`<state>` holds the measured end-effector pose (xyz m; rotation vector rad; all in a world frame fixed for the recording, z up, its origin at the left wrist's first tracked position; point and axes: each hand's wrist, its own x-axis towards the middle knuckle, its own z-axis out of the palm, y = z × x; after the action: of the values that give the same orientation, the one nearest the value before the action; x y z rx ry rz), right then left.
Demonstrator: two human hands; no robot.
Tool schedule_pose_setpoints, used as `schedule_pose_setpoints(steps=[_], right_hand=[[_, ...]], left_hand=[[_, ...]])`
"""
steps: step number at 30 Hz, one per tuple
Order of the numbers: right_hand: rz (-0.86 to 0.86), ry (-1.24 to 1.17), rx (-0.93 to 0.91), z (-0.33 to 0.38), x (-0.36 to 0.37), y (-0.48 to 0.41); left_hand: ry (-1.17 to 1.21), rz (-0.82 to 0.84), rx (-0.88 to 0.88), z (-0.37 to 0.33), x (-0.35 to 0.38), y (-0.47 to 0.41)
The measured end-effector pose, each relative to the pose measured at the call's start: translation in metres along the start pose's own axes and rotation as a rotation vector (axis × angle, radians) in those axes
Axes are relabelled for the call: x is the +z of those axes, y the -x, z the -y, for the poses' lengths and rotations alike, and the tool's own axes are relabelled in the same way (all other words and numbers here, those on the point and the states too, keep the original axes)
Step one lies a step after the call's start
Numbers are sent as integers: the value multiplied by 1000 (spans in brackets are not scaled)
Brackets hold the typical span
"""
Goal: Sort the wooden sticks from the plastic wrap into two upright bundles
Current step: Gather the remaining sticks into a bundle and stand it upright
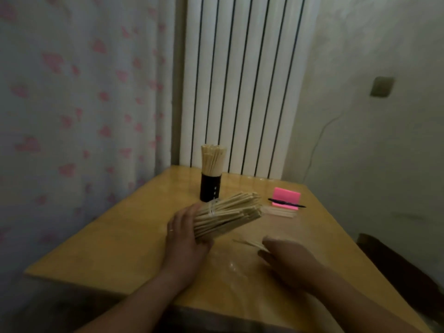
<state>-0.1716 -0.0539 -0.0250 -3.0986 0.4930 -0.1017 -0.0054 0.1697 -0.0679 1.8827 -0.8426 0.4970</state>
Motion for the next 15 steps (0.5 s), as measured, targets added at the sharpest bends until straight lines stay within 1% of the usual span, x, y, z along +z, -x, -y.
schedule_pose_setpoints(steps=[2, 4, 6, 8, 11, 15], right_hand=[[50, -30, -5, 4, -10, 4], [82, -150, -14, 7, -24, 12], [61, -336, -15, 9, -39, 21], [8, -551, 26, 11, -57, 30], [-149, -864, 13, 16, -94, 37], [-439, -1515, 47, 19, -146, 32]], left_hand=[[-29, 17, 15, 2, 1, 0], [-36, 27, 9, 4, 1, 0], [-27, 32, 1, 3, 0, 1], [-28, 39, 1, 2, 0, 2], [-31, 62, 7, 0, -1, 3], [-45, 74, 41, -2, -2, 4]])
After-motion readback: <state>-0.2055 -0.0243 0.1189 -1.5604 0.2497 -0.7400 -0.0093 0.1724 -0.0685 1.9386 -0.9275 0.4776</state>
